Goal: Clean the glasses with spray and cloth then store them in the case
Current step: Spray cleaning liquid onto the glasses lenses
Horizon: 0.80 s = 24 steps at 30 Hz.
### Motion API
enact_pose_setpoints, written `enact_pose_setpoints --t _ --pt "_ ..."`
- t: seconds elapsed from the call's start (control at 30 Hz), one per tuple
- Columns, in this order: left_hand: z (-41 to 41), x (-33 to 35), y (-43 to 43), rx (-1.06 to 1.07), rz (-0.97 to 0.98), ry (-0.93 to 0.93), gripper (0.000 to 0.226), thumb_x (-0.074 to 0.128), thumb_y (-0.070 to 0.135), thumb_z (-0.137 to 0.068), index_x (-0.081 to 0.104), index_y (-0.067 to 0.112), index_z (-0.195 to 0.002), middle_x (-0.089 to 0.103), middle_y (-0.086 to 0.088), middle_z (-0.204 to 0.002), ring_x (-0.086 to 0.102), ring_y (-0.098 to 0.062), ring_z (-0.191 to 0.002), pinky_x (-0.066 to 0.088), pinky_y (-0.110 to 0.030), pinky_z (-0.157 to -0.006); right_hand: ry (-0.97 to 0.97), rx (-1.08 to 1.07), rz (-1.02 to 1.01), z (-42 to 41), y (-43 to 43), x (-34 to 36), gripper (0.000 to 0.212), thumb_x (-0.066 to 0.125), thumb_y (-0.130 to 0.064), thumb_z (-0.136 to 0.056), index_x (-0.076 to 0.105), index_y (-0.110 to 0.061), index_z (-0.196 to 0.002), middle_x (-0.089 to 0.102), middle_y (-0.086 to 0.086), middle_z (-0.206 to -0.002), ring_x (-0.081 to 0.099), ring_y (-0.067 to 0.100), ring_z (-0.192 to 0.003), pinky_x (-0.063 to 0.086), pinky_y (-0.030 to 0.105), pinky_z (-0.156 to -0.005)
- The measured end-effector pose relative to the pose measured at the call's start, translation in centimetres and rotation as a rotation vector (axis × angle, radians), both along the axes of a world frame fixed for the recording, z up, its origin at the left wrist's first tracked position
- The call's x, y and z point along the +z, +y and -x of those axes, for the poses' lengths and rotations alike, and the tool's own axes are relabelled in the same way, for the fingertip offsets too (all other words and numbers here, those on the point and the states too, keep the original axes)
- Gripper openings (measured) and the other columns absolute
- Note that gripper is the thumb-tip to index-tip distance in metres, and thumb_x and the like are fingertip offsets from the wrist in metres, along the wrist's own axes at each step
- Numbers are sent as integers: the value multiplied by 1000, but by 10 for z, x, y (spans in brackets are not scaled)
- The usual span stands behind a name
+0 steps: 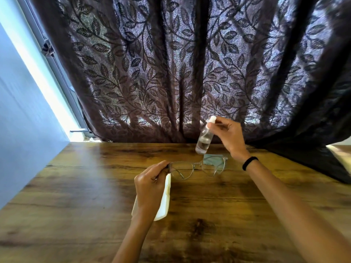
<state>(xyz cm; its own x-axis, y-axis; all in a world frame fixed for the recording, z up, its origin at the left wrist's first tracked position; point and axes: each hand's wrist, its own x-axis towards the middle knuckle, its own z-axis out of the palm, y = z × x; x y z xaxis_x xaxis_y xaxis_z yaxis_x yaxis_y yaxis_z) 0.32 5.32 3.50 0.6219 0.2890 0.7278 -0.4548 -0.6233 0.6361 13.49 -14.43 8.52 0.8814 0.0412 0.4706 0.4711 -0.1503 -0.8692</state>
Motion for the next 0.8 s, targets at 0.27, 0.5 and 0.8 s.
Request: enact_pose_setpoints --t 0.27,0.5,0.8 --pt "-9 -5 -13 -17 89 27 39 66 -20 -66 66 4 -97 63 8 -85 57 18 -81 45 -1 -70 -28 -59 -181 40 -59 7 24 56 -31 -83 58 -23 -106 69 -11 -88 68 17 -87 57 26 -69" --pt "-15 -8 -20 -15 69 43 27 66 -19 -68 69 -4 -90 64 3 -81 56 19 -80 42 2 -68 55 -181 -193 66 -83 -54 21 55 -22 -87 60 -24 -107 69 -11 -86 65 -1 -76 52 12 -63" --pt "-21 -11 -24 -61 71 44 30 69 -16 -68 68 -3 -94 65 4 -84 64 0 -75 46 -2 -71 93 -212 -128 82 -88 -79 15 58 -21 -85 61 -29 -97 62 18 -101 61 17 -85 52 36 -76"
